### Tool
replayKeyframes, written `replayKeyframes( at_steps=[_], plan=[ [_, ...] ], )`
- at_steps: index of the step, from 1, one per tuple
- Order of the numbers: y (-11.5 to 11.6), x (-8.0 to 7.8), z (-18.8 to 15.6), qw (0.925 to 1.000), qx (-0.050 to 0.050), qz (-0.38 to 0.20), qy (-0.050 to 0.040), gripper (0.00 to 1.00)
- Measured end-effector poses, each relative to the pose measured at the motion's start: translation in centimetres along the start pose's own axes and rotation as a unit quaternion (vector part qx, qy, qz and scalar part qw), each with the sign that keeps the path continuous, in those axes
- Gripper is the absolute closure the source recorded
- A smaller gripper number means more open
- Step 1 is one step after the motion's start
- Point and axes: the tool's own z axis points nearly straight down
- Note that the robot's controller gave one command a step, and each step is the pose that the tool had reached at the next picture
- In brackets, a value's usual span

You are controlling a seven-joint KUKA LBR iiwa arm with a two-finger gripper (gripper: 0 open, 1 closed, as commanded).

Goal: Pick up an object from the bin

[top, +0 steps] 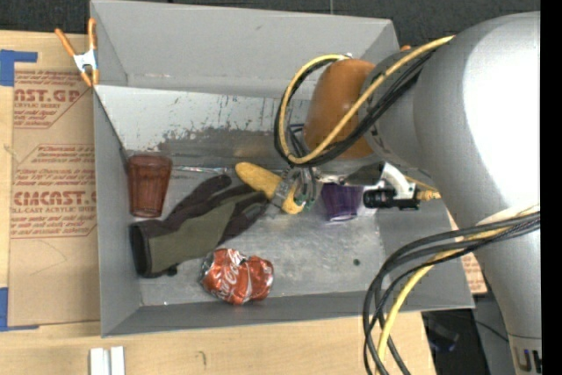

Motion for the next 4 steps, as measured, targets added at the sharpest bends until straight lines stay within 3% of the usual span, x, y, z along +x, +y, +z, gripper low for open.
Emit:
replayKeyframes(
  at_steps=[2,4],
  plan=[
    [-0.3,0.2,-1.7,0.9999,0.007,0.0,0.0076,1.0],
    [-0.2,0.2,-5.0,0.9999,0.008,0.001,0.0088,1.0]
  ],
)
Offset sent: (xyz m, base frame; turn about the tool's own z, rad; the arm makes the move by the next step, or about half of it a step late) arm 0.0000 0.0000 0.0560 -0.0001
